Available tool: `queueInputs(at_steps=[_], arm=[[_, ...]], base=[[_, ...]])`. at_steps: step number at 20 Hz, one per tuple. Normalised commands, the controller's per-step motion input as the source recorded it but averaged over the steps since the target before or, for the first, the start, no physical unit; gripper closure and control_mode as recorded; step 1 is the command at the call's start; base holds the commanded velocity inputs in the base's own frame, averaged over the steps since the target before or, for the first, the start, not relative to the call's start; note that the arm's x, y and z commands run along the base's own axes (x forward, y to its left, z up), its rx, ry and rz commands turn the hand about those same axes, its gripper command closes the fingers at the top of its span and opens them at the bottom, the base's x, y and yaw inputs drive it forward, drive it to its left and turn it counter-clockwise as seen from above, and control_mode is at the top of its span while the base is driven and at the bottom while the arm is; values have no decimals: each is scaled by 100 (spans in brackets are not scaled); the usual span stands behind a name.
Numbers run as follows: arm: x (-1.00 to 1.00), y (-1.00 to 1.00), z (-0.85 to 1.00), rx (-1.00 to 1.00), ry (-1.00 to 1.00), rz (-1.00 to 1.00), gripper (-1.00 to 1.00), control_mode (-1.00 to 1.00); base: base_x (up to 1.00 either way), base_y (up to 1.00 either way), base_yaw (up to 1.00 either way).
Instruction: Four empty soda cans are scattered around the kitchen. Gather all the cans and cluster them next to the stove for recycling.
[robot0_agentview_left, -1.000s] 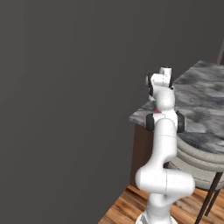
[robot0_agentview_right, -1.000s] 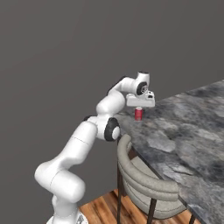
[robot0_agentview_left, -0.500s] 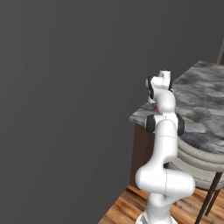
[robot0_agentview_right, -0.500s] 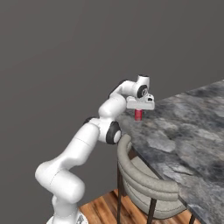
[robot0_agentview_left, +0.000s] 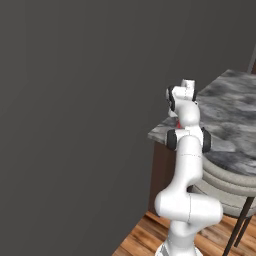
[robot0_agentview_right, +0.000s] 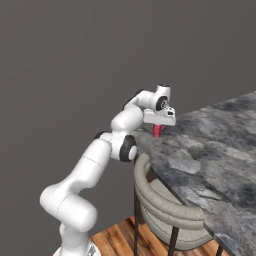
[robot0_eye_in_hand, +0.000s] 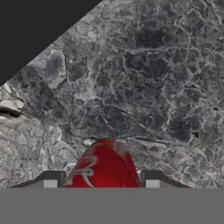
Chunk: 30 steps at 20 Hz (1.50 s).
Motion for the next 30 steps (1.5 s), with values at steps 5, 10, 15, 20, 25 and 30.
queueInputs(at_steps=[5, 10, 15, 20, 25, 30], arm=[[-43, 26, 23, -2, 2, -8, 100, -100], [-83, 50, 12, -8, -4, -4, 100, -100], [-100, 62, 0, -11, -8, -1, 100, -100], [-100, 51, 5, -8, -9, 0, 100, -100], [-100, 48, 1, -1, -22, 0, 100, -100], [-70, 52, 16, -11, -10, 9, 100, -100]], base=[[0, 0, 0], [0, 0, 0], [0, 0, 0], [0, 0, 0], [0, 0, 0], [0, 0, 0]])
